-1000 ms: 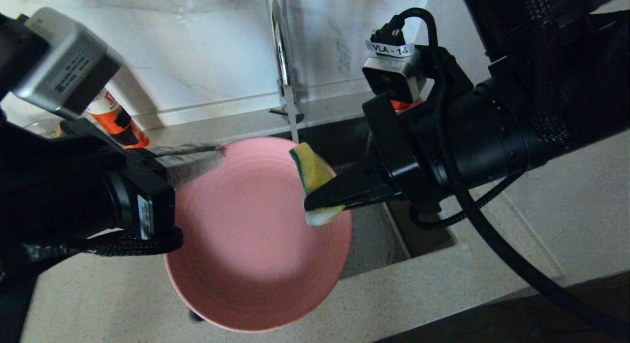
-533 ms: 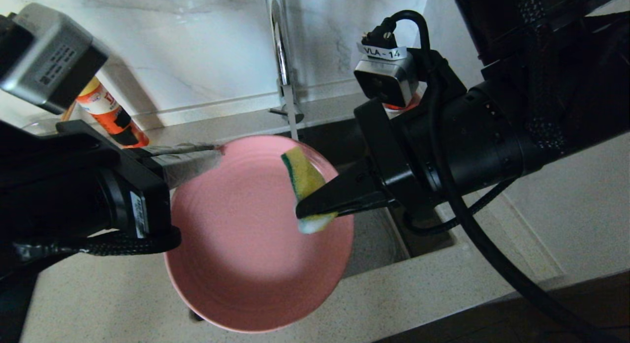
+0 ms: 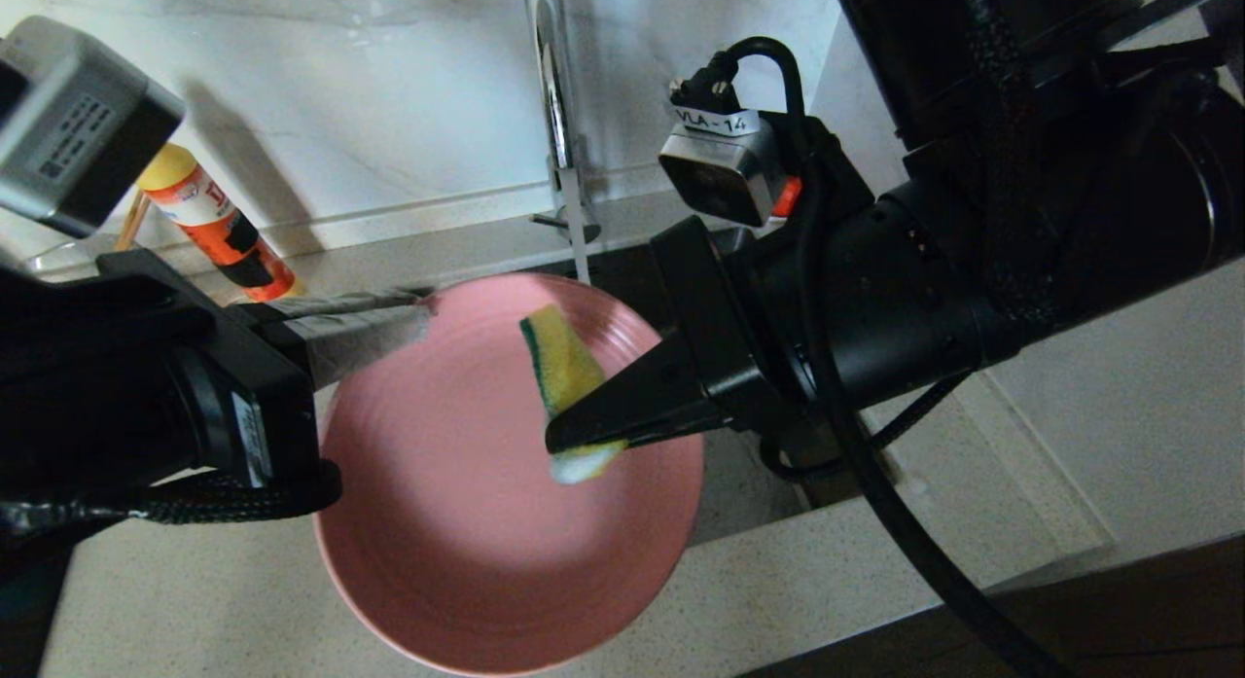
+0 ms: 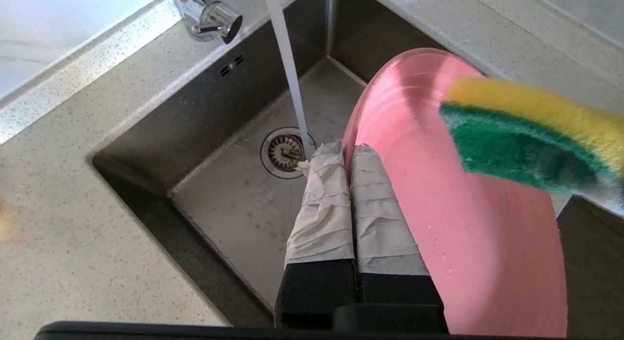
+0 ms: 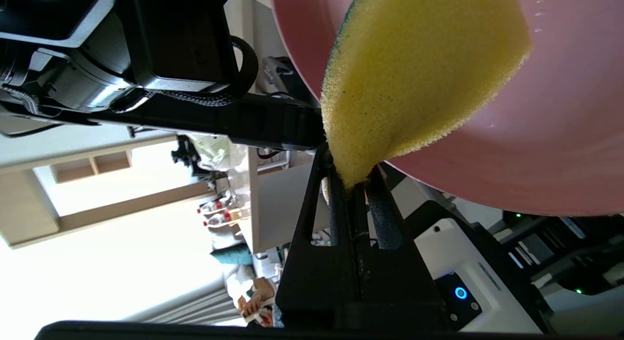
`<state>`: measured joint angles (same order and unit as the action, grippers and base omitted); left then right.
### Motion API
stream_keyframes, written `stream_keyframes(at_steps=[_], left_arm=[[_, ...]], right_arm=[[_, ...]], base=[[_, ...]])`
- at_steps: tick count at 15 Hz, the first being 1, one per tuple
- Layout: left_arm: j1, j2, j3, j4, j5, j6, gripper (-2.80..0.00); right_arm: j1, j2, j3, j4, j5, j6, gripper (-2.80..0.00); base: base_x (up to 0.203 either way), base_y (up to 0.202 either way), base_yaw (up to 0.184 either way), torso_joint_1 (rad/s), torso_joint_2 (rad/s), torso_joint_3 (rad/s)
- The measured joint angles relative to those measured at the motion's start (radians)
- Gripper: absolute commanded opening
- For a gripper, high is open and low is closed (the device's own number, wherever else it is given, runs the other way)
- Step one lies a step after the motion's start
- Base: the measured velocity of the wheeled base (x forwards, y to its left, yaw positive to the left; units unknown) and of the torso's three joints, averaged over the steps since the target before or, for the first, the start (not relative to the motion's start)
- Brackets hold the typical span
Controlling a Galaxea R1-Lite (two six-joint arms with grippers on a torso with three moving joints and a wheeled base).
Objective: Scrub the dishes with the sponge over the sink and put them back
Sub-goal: Wipe the plate
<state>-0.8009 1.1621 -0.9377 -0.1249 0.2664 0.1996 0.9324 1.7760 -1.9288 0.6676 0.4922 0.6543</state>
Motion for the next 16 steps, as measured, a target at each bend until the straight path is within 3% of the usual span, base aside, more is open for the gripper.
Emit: stream_keyframes(at_steps=[6, 16], left_arm=[[0.0, -0.016, 0.001, 0.002, -0.001, 0.001, -2.8], [0.0, -0.025, 0.002, 0.002, -0.011, 0.002, -2.8]], right_arm=[[0.031, 0.06, -0.004, -0.06, 0.01, 0.003, -2.8], [0.016, 0.055, 0.0, -0.032, 0.001, 0.005, -2.8]], base=[[0.0, 0.0, 0.0, 0.0, 0.0, 0.0], [0.0, 0.0, 0.0, 0.0, 0.0, 0.0]])
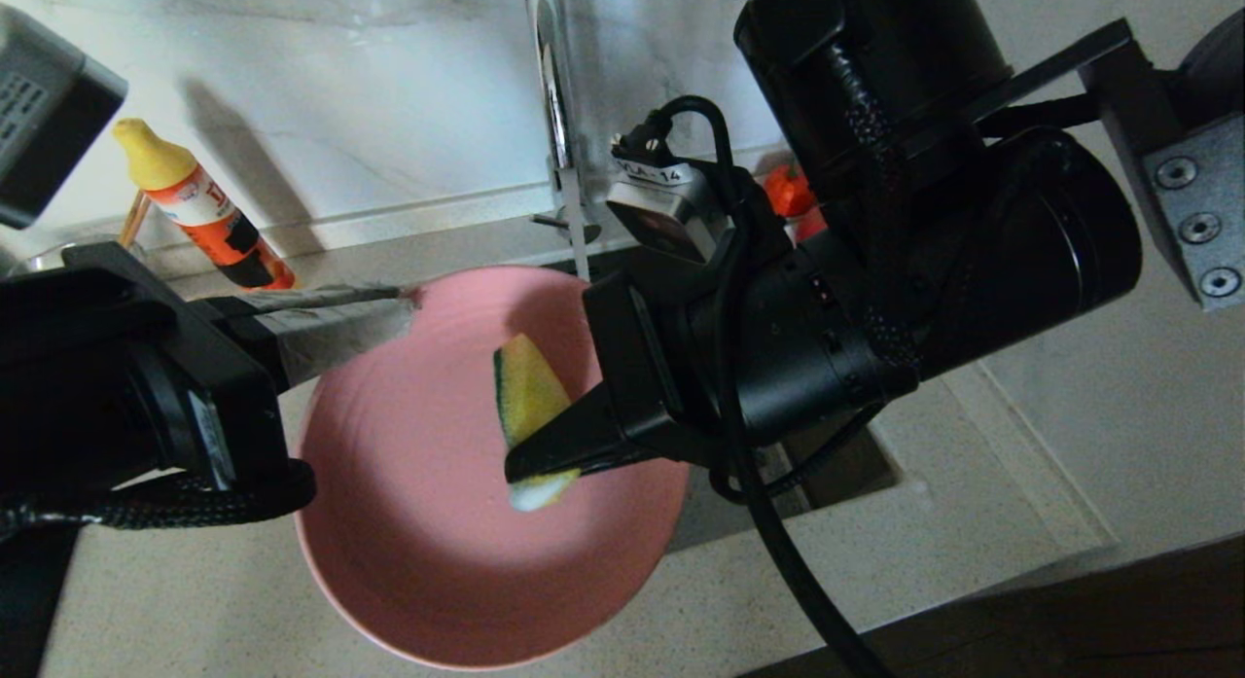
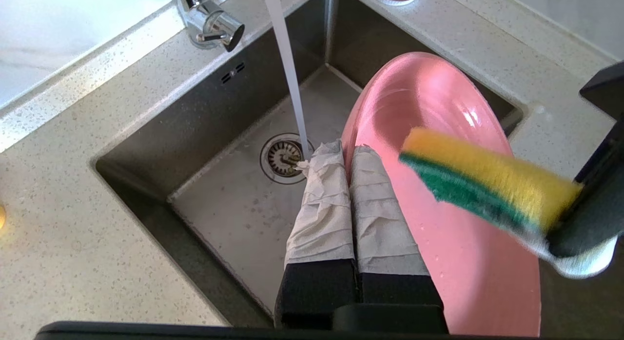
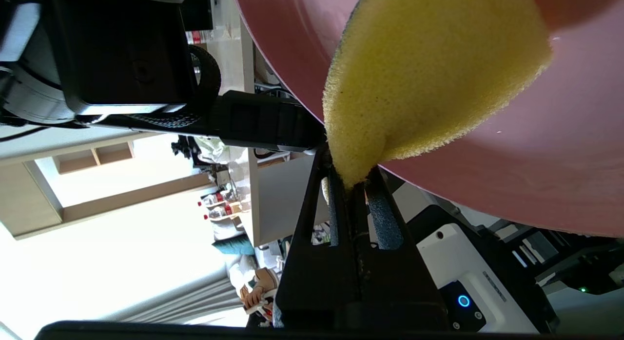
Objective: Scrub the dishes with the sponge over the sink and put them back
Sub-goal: Wipe the plate
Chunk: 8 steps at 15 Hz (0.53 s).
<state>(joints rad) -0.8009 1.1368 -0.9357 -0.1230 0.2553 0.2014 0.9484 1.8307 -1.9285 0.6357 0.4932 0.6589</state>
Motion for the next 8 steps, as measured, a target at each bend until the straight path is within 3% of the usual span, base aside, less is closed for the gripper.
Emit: stream_keyframes(at_steps=[8], left_arm=[[0.0, -0.001, -0.008, -0.002, 0.001, -0.001, -2.8]], right_arm=[[-0.027, -0.047, 0.022, 0.073, 0.008, -0.001, -2.8]], base=[[0.0, 0.0, 0.0, 0.0, 0.0, 0.0]])
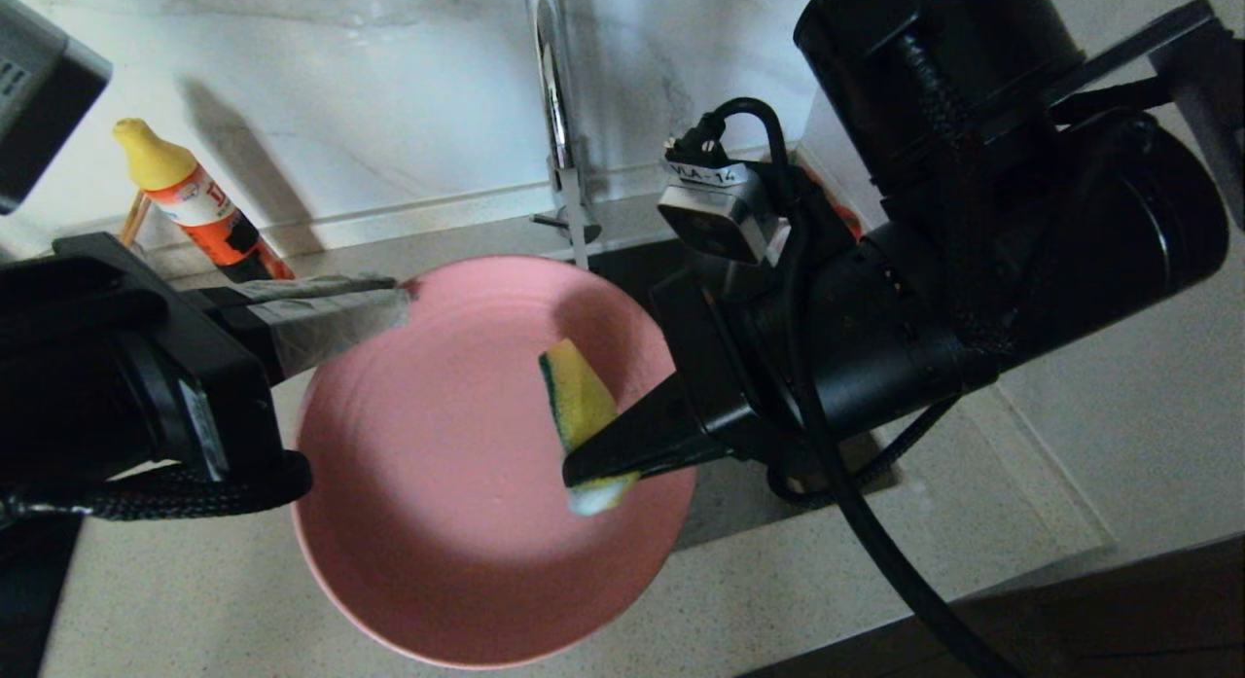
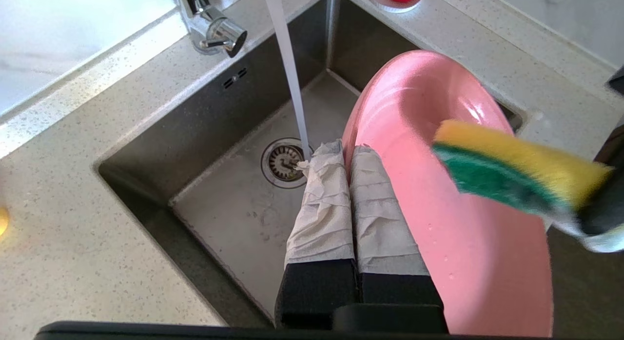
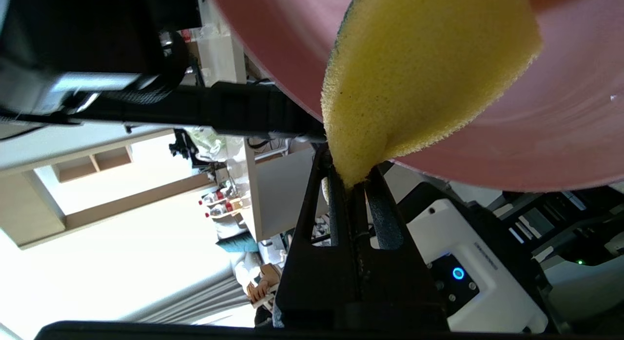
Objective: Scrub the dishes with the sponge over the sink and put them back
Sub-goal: Wipe the plate
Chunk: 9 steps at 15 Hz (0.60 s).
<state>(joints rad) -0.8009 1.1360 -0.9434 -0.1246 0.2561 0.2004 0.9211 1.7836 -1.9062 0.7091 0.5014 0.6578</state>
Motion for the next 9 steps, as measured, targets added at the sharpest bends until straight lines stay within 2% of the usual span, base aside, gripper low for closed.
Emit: stream_keyframes(at_steps=[9], left_arm=[[0.001, 0.011, 0.004, -0.001, 0.0, 0.0, -2.8]], right_arm=[[0.112, 0.002, -0.007, 0.01, 0.0, 0.002, -2.8]], base=[[0.0, 0.0, 0.0, 0.0, 0.0, 0.0]])
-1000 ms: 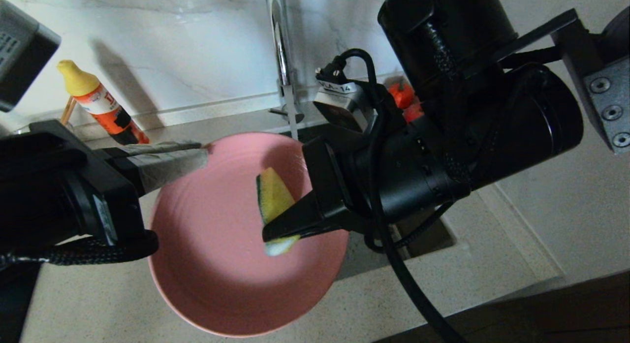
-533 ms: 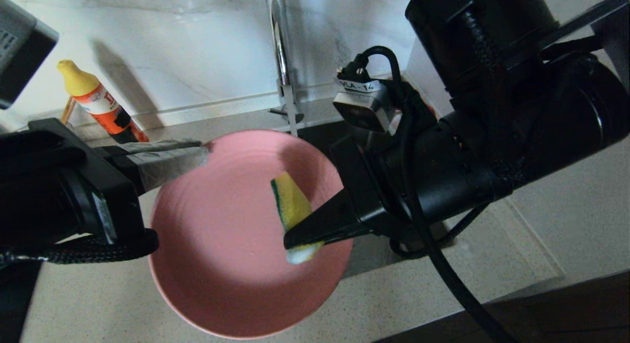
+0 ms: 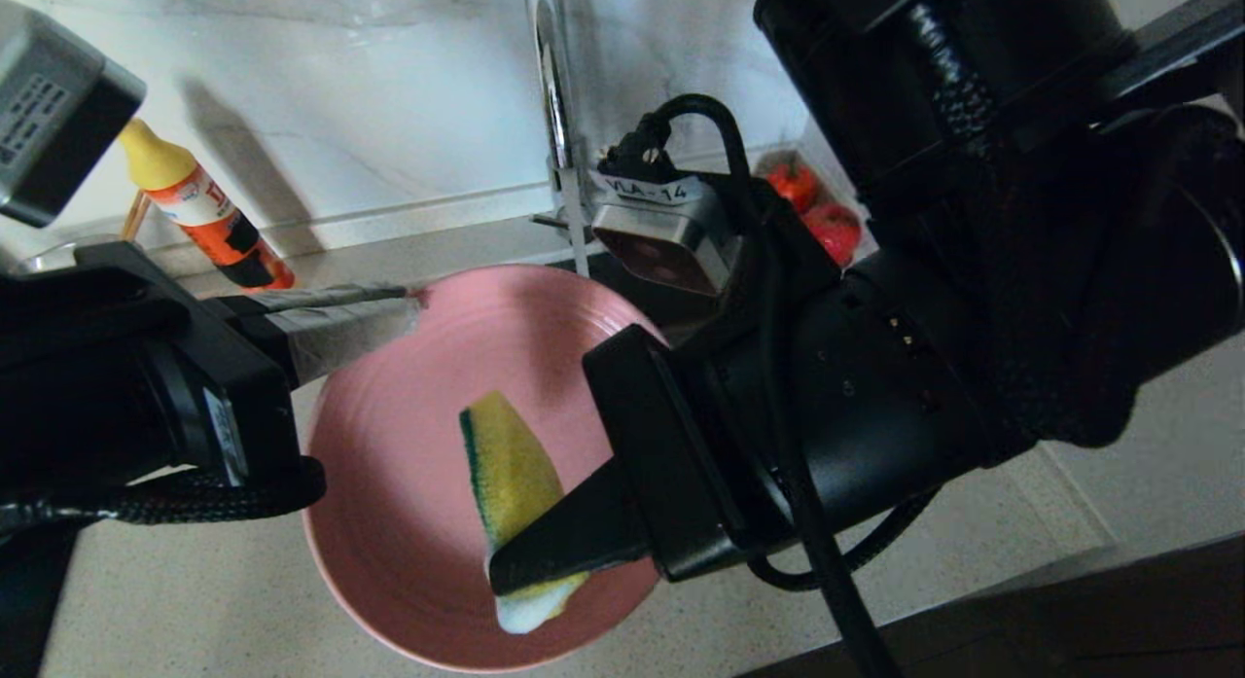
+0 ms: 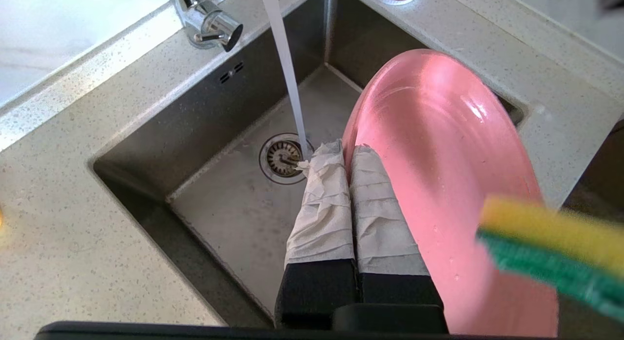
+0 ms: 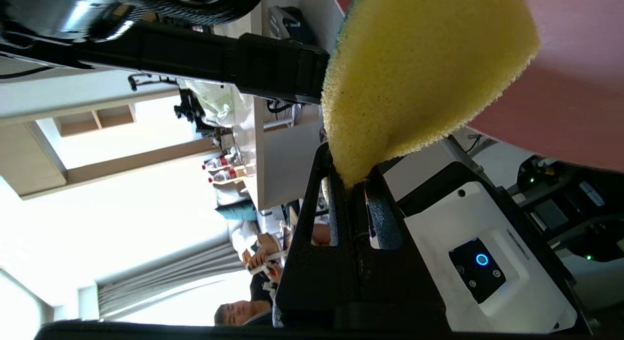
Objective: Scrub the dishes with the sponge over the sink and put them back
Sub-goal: Wipe the plate
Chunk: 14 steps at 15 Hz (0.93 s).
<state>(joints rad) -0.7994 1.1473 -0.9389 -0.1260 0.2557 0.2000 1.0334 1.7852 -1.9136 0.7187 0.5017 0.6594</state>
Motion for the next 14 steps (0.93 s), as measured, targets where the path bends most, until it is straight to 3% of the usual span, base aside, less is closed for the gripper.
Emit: stream_keyframes(at_steps=[14], left_arm=[[0.0, 0.0, -0.03, 0.0, 0.003, -0.002, -2.8]], right_arm=[[0.007, 0.04, 0.016, 0.027, -0.009, 0.001, -2.8]], base=[[0.0, 0.0, 0.0, 0.0, 0.0, 0.0]])
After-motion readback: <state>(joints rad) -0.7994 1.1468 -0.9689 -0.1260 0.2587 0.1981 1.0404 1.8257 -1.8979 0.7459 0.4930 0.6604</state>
